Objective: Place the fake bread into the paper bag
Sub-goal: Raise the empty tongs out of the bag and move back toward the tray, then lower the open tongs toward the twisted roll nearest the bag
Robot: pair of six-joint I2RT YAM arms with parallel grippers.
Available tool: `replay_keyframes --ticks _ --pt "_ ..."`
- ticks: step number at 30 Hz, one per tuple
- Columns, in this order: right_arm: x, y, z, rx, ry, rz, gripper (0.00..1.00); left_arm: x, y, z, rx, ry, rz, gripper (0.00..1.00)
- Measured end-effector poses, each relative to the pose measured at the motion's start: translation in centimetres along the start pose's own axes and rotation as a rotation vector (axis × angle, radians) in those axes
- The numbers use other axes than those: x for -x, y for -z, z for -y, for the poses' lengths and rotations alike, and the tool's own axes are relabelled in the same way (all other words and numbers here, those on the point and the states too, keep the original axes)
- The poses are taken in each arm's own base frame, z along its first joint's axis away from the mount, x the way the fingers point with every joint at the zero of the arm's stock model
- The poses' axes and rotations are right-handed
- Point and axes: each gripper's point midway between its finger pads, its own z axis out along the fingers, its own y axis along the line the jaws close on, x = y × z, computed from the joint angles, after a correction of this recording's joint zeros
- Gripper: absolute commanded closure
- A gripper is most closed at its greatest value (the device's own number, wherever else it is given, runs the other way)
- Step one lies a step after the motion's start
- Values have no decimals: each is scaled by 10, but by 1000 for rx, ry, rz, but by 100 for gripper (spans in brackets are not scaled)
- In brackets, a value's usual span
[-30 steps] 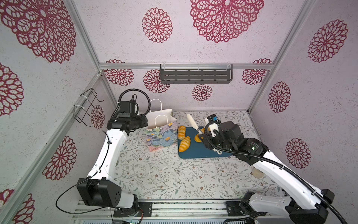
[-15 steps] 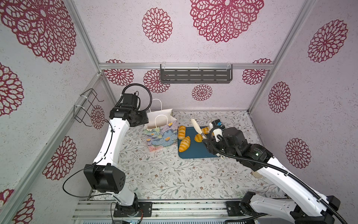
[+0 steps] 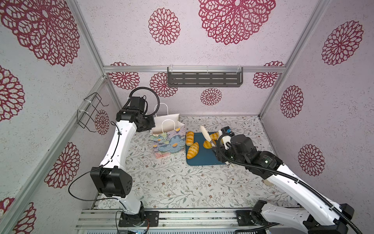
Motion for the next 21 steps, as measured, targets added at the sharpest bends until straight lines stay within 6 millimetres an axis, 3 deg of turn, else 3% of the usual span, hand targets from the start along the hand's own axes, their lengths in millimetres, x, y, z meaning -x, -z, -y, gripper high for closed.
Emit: replay_keyframes --ticks 15,21 --pt "-42 -46 5 -67 -91 -197 43 -6 1 -2 -10 -11 43 100" --pt "-46 -53 3 -86 -155 -250 45 -6 1 -2 -15 -11 56 100"
